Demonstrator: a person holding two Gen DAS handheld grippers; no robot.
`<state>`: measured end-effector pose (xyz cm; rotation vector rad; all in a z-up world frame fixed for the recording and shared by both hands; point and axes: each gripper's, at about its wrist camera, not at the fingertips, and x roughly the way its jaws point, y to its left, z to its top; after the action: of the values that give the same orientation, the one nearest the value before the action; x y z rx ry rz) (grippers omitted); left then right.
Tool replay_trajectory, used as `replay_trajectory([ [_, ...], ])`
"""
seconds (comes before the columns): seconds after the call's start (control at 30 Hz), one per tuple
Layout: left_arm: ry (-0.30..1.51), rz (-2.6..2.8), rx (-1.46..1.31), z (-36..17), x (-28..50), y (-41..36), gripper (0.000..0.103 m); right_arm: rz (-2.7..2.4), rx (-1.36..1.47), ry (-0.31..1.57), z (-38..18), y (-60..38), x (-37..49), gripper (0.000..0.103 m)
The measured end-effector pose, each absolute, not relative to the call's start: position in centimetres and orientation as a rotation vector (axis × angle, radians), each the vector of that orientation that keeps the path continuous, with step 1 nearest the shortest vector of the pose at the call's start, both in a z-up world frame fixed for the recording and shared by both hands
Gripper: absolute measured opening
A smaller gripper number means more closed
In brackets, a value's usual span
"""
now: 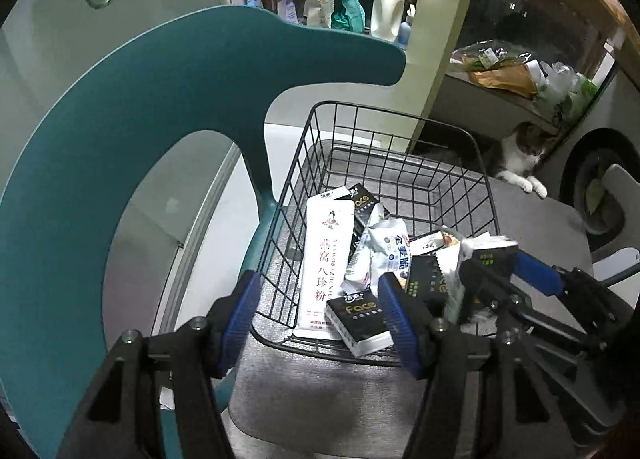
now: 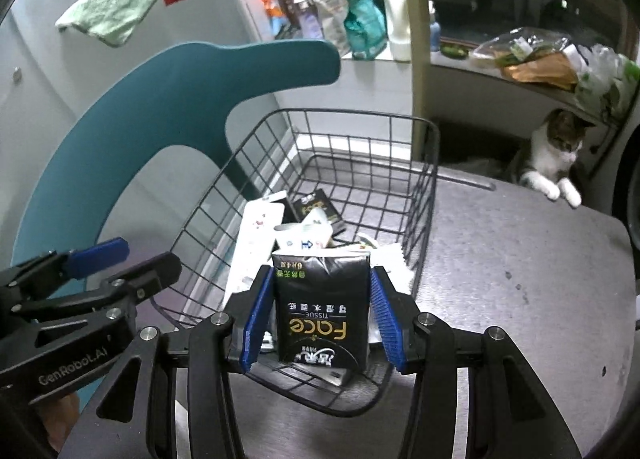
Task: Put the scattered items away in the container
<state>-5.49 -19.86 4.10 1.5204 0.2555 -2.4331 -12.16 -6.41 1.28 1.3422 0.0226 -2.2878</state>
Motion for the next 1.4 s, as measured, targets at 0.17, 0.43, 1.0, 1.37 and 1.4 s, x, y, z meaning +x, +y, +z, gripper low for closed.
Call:
replay_trajectory([
  [0.17,0.271,-2.448,1.507,4.4,-5.2,-19.9,0.067,-2.301,1.333,0.053,1.7,-6.8,-12.1,0.050],
  [0.43,0.287,-2.479,1.498,4.6,-5.3,-18.7,0.067,-2.322,1.351,0.005,2.1,-4.6,-12.1,0.050],
  [1.0,0.247,-2.601,1.625,3.4,-3.4,-6.6,0.072,-2.503,1.523,-0.063,1.8,10.2,-4.9,0.050],
  [1.37,0.177,-2.572,1.613,3.6,-1.9,-5.1,0.072,-2.483,1.543,-0.086,2.1,10.7,-3.7,0.050],
  [1.4,0.177,-2.574,1.612,3.7,-1.9,-5.3,0.072,-2.483,1.542,-0.084,2.1,10.5,-3.6,0.050],
])
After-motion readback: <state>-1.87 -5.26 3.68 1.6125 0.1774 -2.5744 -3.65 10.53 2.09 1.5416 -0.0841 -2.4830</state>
